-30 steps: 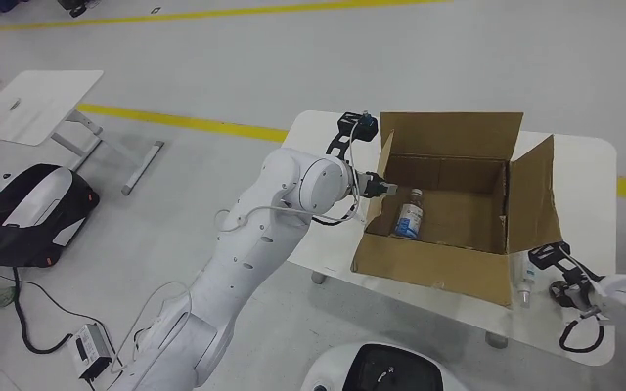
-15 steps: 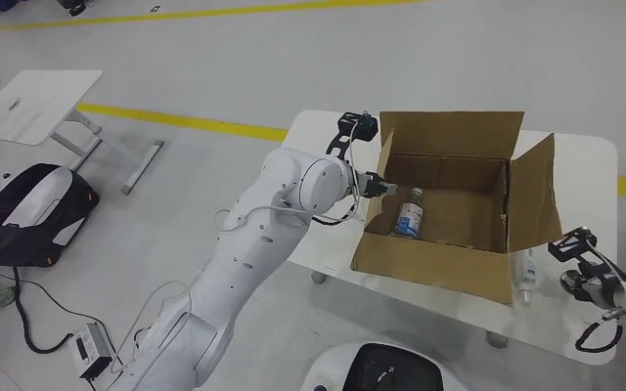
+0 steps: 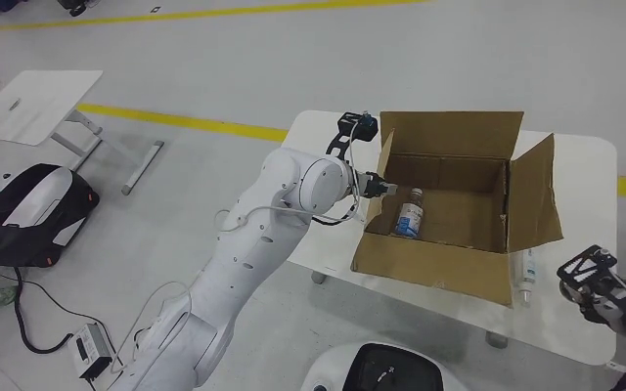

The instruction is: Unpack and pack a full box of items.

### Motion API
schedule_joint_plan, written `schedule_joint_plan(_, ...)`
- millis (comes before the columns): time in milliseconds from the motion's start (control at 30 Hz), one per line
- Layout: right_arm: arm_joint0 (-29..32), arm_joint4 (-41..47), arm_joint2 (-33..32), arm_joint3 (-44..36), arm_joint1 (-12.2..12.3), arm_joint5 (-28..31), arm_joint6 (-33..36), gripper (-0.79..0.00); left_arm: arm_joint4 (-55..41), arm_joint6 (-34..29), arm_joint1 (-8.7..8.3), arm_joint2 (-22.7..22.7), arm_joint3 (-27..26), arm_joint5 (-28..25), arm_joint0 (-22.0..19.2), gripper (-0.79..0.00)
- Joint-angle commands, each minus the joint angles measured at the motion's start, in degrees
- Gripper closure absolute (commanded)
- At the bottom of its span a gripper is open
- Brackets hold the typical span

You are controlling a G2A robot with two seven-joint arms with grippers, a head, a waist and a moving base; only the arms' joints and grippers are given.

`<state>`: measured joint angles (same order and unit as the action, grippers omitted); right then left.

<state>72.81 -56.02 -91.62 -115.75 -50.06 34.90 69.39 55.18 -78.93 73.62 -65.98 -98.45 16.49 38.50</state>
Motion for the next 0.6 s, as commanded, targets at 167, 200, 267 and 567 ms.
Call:
schedule_joint_plan(167,-0.4,3.1,4.5,-4.4,2.2,0.3,-0.3,0.000,0.0,0.0,0.00,0.0,0.0,0.0,0.0,-0.785)
schedule_joint_plan(200,-1.0,3.5,5.6,-4.9,2.4,0.3,-0.3,0.000,0.0,0.0,0.00,0.0,0.0,0.0,0.0,-0.785)
schedule_joint_plan(267,-2.6,3.6,7.3,-5.6,2.8,-0.3,0.3,0.000,0.0,0.0,0.00,0.0,0.0,0.0,0.0,-0.785)
schedule_joint_plan(567,-11.9,9.1,12.5,-7.3,3.9,-0.4,0.4,0.000,0.0,0.0,0.00,0.0,0.0,0.0,0.0,-0.785)
